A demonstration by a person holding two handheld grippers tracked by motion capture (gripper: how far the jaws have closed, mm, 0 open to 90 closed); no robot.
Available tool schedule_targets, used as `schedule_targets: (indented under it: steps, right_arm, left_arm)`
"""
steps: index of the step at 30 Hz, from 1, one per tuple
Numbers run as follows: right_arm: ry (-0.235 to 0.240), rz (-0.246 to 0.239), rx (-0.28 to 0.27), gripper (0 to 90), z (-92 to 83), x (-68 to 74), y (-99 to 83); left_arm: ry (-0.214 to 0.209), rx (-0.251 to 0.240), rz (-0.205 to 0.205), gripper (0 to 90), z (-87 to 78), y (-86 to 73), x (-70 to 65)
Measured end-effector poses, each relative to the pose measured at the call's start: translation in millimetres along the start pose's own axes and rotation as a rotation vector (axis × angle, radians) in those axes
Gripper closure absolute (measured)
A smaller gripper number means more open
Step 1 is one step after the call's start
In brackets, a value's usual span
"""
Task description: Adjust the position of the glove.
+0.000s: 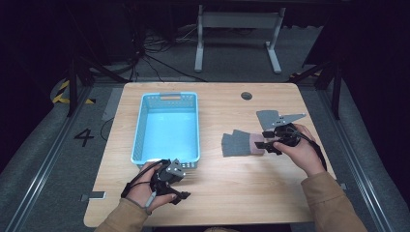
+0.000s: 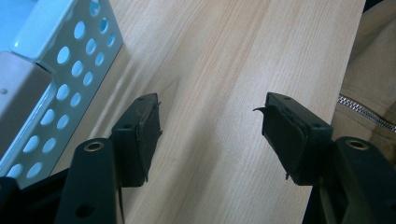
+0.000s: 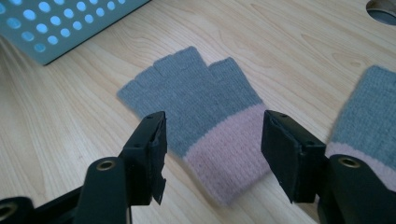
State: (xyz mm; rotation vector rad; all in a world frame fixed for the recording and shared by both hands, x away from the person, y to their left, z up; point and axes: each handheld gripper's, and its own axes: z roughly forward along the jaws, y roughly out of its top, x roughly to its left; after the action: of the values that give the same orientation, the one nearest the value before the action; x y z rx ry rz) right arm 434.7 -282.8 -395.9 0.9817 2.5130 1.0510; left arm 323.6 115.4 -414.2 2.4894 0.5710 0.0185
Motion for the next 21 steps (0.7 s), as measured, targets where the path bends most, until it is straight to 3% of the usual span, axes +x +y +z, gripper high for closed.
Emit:
schedule_targets:
  steps: [10,21]
  right_arm:
    - [0.007,-0.002,0.05,40.2,25.0,1.4,5.4]
    - [0.007,-0.041,0.079,41.4,53.8,2.8,4.5]
  left_arm:
    - [0.0,-0.001,-0.004,37.5,0.8,-1.1,1.1]
    - [0.006,0.006,-0.011,36.9,1.2,-3.8,0.3]
